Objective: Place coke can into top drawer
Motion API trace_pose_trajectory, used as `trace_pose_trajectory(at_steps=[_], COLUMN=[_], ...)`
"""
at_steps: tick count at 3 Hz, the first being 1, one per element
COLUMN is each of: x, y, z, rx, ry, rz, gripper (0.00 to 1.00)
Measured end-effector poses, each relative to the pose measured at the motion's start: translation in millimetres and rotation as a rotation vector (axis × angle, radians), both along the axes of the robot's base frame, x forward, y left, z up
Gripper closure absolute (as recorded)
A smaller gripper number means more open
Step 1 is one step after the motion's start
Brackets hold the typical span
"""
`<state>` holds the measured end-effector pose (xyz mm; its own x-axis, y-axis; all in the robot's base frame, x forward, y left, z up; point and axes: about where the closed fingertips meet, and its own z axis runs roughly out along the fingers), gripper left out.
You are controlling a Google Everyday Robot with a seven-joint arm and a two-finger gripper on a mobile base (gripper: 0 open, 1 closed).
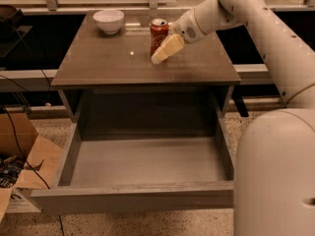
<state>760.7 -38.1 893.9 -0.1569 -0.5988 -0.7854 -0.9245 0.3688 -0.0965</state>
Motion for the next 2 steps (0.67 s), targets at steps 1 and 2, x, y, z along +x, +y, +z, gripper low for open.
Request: trace_pose_trajectory(at_steps=[1,2], x=[21.9,37.6], y=[5.2,8.6], z=[1.5,1.6], rx=[0.036,0.060], ry=[-0.004,-0.007], rz=[0.002,-0.004], gripper=[0.00,0.00])
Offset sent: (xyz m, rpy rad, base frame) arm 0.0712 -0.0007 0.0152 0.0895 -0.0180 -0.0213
